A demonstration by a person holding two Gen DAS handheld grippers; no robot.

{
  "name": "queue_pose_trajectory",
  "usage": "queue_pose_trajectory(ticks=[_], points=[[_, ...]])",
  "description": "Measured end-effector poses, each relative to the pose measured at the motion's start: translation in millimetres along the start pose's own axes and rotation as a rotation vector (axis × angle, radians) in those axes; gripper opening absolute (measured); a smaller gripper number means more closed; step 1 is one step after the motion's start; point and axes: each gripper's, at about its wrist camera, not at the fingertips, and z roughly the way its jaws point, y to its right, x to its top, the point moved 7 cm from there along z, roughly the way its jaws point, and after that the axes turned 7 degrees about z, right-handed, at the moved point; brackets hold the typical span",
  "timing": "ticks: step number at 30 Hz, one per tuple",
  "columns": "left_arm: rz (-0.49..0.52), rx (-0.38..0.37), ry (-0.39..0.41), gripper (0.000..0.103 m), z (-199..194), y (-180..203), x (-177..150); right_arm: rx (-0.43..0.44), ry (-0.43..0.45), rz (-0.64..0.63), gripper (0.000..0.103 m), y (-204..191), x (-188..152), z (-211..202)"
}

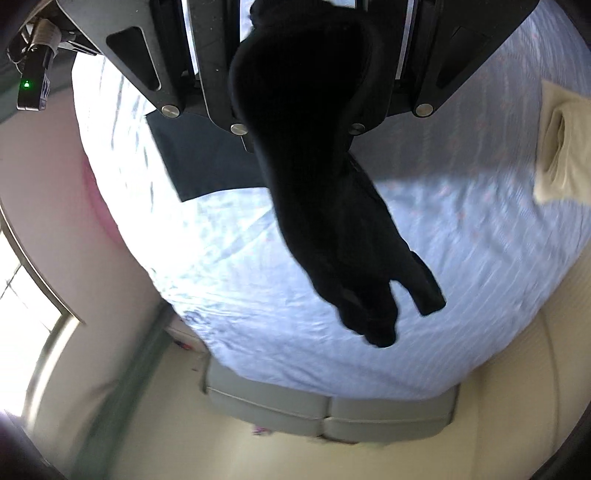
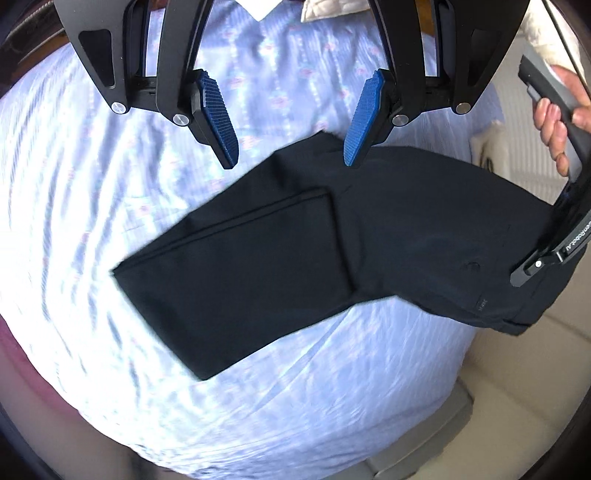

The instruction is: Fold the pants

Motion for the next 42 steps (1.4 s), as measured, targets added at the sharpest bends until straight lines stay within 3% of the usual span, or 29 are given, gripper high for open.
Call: queue_pose_trajectory(ticks=[8,14,18,23,25,28,30,31,34,38,42], points=[[0.148,-0.013,-0.059,0.018,47,114,19,0.042,0.057,0.069,0.061,78,34,-36],[0.171,-0.060,-0.237,0.018,133,189,0,0.076,0.064,0.204,0.061,150,49,-41],[0.220,-0.012,-0.349,0.018,187,227,-26,0.069,0.066,0.270,0.061,191,50,-40],[0.250,0.050,-0.383,0.020,214,265,-46,0.059,0.044,0.317,0.061,221,45,-32],[0.241,0.071,-0.416,0.026,221,271,-51,0.057,0.036,0.328,0.061,228,43,-30],[0.150,-0.010,-0.484,0.063,222,280,-60,0.053,0.029,0.333,0.061,231,44,-28],[0.119,-0.069,-0.443,0.066,210,284,-55,0.055,0.032,0.317,0.061,230,48,-30],[0.120,-0.081,-0.413,0.074,200,284,-50,0.058,0.036,0.304,0.061,227,50,-31],[0.121,-0.108,-0.348,0.078,173,271,-38,0.068,0.044,0.243,0.061,215,60,-31],[0.099,-0.043,-0.327,0.079,152,226,-40,0.090,0.047,0.129,0.061,191,79,-18],[0.052,0.065,-0.353,0.079,139,165,-65,0.108,0.034,0.019,0.061,167,103,2]])
